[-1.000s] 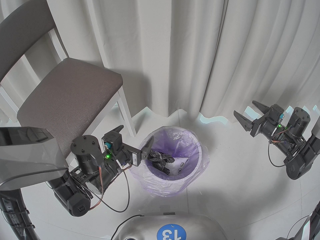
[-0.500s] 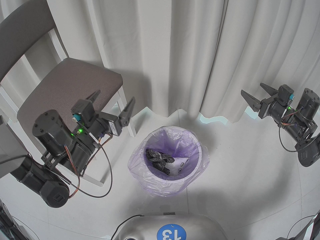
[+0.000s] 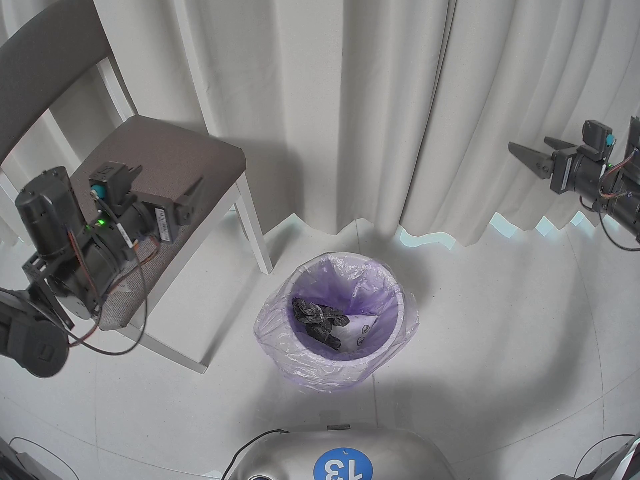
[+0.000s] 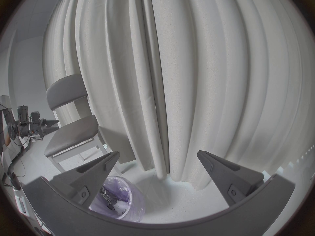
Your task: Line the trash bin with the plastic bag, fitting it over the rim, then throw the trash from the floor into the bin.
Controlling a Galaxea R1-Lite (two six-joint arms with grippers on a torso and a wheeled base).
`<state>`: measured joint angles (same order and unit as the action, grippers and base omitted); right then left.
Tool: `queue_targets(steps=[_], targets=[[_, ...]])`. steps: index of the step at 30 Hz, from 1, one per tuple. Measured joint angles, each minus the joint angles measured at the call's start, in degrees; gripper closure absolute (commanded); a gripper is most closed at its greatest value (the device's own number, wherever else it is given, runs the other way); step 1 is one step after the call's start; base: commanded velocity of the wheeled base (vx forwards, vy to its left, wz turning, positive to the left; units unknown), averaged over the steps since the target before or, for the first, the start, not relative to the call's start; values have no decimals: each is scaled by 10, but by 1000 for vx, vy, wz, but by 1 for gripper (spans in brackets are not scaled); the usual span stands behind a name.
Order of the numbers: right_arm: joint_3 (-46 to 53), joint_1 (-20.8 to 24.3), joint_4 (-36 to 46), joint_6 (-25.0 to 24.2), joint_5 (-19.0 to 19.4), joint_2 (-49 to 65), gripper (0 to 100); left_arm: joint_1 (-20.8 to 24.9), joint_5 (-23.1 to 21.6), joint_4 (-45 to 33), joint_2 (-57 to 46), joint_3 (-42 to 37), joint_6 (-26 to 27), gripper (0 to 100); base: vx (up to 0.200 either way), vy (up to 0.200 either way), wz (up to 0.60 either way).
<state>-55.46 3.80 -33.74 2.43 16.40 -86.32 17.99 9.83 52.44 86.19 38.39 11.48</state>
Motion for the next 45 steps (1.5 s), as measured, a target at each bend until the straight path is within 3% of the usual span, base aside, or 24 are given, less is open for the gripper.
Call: queue_targets(steps=[10,23,35,45], targets=[[-18,-14,40,-21,-1,92,0,-73,11,-192,-159,40,-6,0,0,0,0],[29,-14,68,-42,-1,284,0,-89,23,-444,-394,83,-6,0,0,0,0],[69,-13,272,-44,-1,521,0,-90,26,-577,-560,80,-2,0,0,0,0],[103,-30,382,-44,5,689,0,-92,28,-697,-653,108,1,0,0,0,0]])
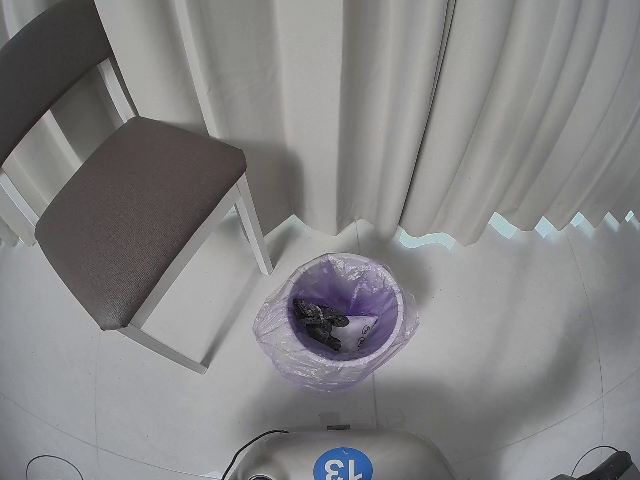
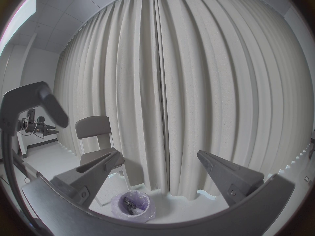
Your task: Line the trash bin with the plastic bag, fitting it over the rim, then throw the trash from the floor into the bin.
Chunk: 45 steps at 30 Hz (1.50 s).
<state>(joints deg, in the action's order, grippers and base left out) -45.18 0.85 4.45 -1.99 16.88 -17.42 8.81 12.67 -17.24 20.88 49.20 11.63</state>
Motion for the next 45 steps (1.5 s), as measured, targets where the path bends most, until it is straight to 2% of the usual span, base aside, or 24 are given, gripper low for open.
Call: queue_targets(steps=[6,21,28,34,38,45], targets=[[12,-3,26,0,5,68,0,2,0,-51,-53,4,1,0,0,0,0],[60,-6,23,-1,9,158,0,7,-10,-48,-70,46,15,0,0,0,0],[68,-7,21,5,-22,166,0,15,-7,-56,-66,80,28,0,0,0,0],[77,-7,19,8,-26,167,0,17,0,-72,-59,104,47,0,0,0,0],[103,-7,-17,9,-26,168,0,14,34,-88,-59,108,51,0,0,0,0],[182,-7,-153,8,-26,168,0,8,101,-147,-84,107,72,0,0,0,0]])
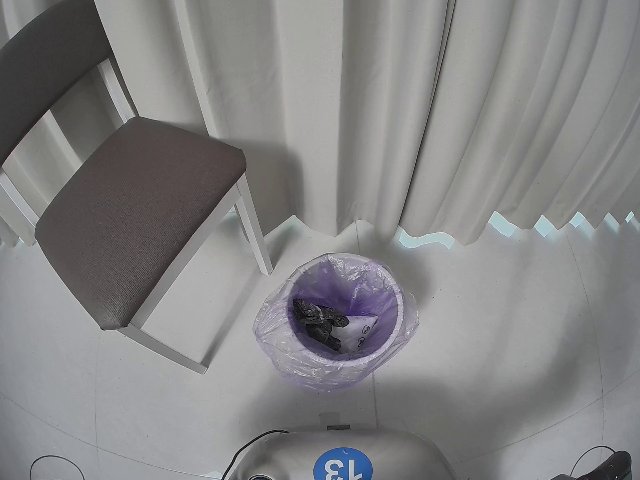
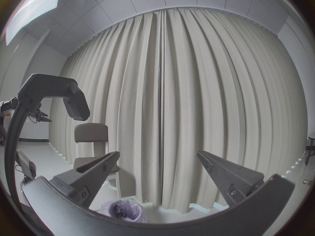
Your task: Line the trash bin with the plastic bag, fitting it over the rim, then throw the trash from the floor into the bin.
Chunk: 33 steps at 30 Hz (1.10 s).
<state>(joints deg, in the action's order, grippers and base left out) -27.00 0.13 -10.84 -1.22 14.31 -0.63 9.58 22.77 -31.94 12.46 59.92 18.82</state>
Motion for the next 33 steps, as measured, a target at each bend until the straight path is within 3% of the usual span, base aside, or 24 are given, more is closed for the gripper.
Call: queue_targets(steps=[9,15,23,28,33], targets=[[89,0,-80,-5,0,0,0,-12,71,-33,-50,-5,41,0,0,0,0],[112,0,-90,-7,2,-1,0,-34,80,-33,-65,-6,44,0,0,0,0],[135,0,-90,-8,9,-1,0,-91,45,-31,-85,-44,43,0,0,0,0],[152,0,-91,-9,10,-1,0,-97,35,-28,-103,-80,30,0,0,0,0],[165,0,-94,-8,9,-1,0,-97,-13,-21,-112,-103,-11,0,0,0,0]])
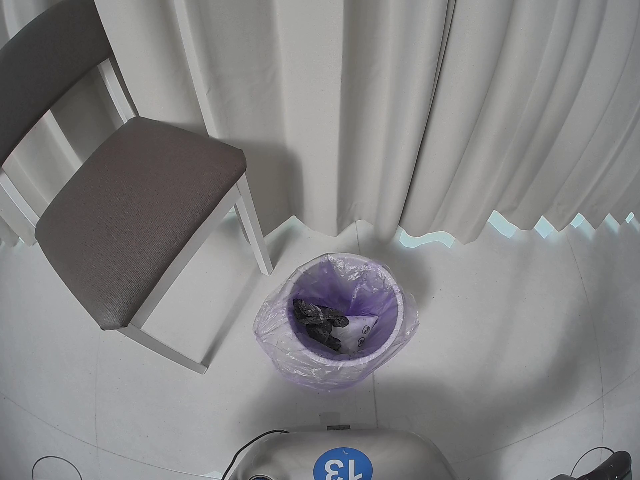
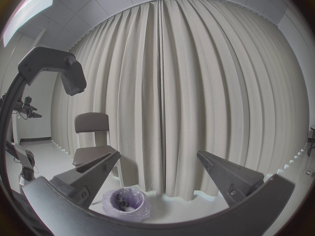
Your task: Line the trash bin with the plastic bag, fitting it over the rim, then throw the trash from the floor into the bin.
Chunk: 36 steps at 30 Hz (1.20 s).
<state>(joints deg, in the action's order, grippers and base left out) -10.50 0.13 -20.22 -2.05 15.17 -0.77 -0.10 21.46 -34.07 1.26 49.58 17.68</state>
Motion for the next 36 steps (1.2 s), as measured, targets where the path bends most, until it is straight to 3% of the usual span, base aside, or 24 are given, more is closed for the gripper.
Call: queue_targets(steps=[7,16,22,28,36], targets=[[49,0,-62,0,-2,0,0,0,-45,25,-4,-50,-44,0,0,0,0],[92,0,-98,-20,-4,0,0,0,-81,211,-4,-207,-73,0,0,0,0],[94,0,-102,-35,-7,-1,0,0,-91,287,-4,-314,-85,0,0,0,0],[95,0,-100,-42,-10,-1,0,0,-112,323,-4,-409,-139,0,0,0,0],[95,0,-98,-41,-27,-1,0,0,-146,347,-4,-473,-182,0,0,0,0]])
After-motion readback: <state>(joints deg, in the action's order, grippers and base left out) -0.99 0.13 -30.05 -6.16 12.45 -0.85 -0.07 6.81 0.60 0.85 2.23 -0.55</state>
